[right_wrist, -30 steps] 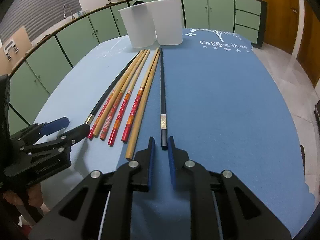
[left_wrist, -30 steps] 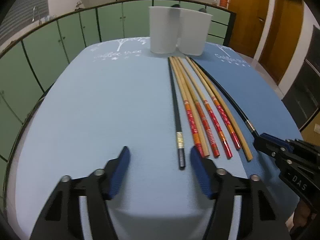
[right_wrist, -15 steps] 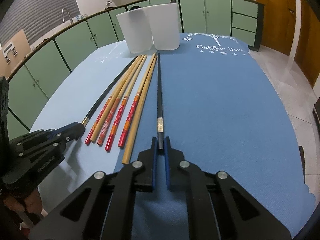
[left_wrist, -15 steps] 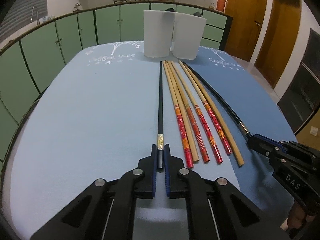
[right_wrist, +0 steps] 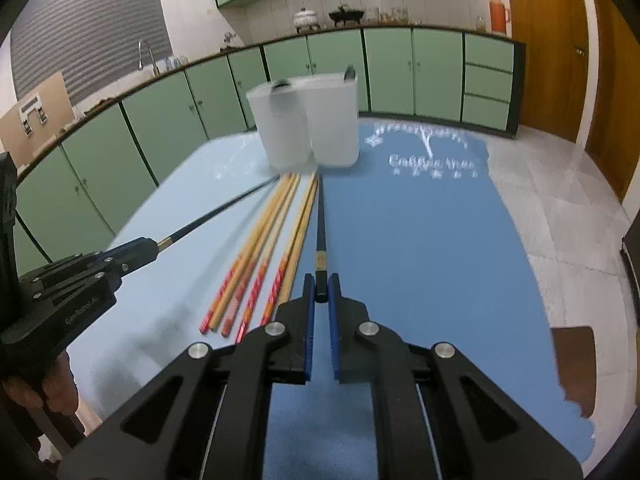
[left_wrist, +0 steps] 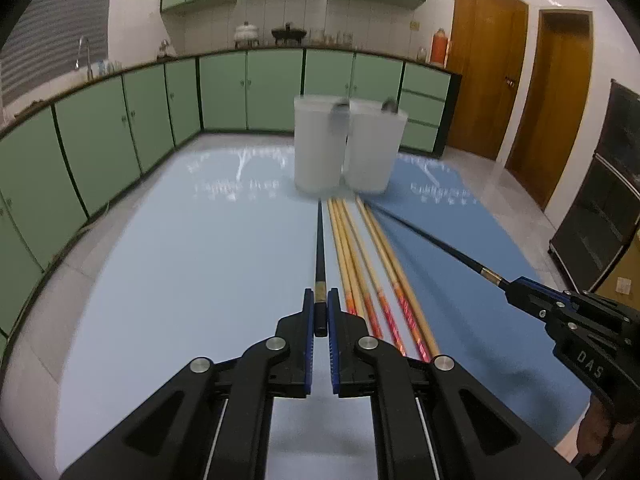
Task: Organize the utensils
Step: 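Lift the black chopsticks and drop them into the white caddy, opening both tools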
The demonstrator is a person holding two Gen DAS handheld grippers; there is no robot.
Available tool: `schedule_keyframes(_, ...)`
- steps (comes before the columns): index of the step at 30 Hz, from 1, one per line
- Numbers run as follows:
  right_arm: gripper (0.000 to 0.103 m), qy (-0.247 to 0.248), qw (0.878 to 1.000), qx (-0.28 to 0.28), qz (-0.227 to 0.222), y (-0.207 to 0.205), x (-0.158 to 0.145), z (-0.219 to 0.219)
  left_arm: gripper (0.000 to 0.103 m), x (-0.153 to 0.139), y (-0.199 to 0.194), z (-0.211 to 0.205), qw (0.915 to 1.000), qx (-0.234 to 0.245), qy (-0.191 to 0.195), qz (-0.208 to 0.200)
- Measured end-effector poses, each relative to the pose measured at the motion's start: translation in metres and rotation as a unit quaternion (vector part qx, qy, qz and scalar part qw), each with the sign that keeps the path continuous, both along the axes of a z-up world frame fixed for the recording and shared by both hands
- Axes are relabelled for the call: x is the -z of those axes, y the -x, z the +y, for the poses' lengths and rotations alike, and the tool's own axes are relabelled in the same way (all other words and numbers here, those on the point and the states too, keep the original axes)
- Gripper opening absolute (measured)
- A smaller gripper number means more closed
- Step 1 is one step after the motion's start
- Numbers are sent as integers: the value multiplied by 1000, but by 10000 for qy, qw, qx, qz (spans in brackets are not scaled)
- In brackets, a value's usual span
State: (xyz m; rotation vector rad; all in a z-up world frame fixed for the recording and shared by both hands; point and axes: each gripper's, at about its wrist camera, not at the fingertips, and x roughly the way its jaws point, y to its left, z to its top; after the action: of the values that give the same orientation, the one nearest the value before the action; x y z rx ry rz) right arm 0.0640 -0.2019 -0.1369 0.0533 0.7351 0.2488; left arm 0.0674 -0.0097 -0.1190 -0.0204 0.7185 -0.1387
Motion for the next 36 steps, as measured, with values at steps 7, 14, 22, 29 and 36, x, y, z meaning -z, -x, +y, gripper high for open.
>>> schedule_keyframes(7, 6, -102, 9985, -30, -538, -4, -48, -11, 6, -47, -1, 4, 9987, -1, 49, -517)
schedule_keyframes(14, 6, -364, 9960, -72, -807, -21, -95, -23, 6, -89, -15, 4, 9959, 195, 74, -885)
schedule_keyframes(22, 6, -449, 9950, -154, -878, -51, -134, -27, 6, -115, -38, 3, 9932, 313, 150, -1108)
schedule_keyframes(29, 6, -388, 9943, -310, -942, -62, -153, -21, 6, -128, -48, 2, 9915, 357, 239, -1226)
schedule_keyframes(36, 6, -487, 9915, -490, -1102, -80, -182, -22, 6, -149, -59, 5, 9887, 335, 344, -1417)
